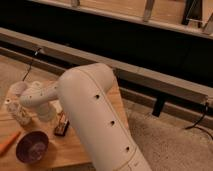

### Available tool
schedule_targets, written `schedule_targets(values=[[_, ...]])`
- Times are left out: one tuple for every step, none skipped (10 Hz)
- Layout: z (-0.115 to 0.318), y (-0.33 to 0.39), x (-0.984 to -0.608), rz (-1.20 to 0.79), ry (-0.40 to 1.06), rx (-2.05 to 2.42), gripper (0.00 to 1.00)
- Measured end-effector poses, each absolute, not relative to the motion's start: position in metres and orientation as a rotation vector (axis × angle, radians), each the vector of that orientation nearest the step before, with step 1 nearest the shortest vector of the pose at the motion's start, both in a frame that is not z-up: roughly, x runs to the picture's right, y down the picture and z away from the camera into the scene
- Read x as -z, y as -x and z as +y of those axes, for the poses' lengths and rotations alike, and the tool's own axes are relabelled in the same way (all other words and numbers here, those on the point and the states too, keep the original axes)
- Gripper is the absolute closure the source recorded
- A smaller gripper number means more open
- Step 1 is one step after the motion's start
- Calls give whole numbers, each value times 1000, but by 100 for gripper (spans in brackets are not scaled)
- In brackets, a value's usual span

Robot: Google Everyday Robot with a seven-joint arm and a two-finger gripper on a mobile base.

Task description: Push the eraser across the table

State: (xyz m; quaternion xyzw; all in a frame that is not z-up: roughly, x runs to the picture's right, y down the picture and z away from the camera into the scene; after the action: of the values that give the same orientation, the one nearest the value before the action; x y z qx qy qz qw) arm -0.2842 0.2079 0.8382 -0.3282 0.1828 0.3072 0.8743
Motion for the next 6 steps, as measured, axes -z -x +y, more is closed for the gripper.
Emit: schedule_targets(values=[[206, 277, -840, 394, 675, -653, 100], [205, 272, -841, 404, 669, -663, 100], [204, 263, -842, 420, 661, -677, 100], [204, 258, -843, 427, 658, -685, 100], [203, 247, -844, 441, 653, -702, 100], [202, 238, -845, 453, 650, -719, 100]])
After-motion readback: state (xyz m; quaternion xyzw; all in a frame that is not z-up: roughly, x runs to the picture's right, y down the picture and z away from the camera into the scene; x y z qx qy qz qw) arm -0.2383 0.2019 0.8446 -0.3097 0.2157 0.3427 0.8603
